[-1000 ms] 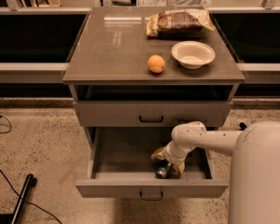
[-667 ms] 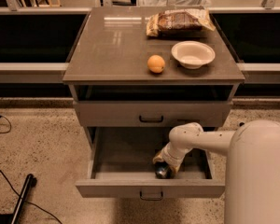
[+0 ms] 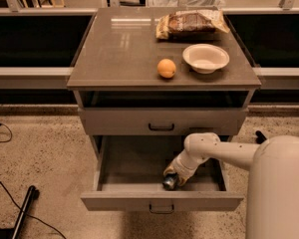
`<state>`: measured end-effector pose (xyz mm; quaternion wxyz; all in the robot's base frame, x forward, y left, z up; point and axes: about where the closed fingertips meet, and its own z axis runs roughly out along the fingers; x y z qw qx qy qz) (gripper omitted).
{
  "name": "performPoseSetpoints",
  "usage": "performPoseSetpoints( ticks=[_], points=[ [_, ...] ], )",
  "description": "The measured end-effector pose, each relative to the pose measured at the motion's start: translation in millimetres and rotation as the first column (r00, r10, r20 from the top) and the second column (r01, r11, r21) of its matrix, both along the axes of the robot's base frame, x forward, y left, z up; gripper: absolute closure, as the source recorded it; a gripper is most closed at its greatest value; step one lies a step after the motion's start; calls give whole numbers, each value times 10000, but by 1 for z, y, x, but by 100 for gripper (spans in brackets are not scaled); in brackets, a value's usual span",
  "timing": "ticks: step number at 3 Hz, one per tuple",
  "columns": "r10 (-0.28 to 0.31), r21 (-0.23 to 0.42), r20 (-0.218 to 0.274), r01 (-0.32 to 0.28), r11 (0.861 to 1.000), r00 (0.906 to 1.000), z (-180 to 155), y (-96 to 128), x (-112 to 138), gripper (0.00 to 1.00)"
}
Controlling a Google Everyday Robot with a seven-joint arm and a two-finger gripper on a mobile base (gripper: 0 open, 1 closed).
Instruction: Pick redbull can from middle drawer and place on counter
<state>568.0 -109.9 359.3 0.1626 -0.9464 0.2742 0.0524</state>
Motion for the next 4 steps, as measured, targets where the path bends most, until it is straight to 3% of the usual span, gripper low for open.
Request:
performPoseSetpoints(
  ticks=[1,2,3,4],
  points=[
    [-143,1537,344,89,9881,9993,32,-4,6,100],
    [-296,3375,1391,-193,9411,9898,104,-10,2,98],
    [-220,4275,2975,-1125,8970,9545,184,-33,-14,100],
    [212,4310,4403,-2320,8720,8976,267,-52,-30,100]
  ],
)
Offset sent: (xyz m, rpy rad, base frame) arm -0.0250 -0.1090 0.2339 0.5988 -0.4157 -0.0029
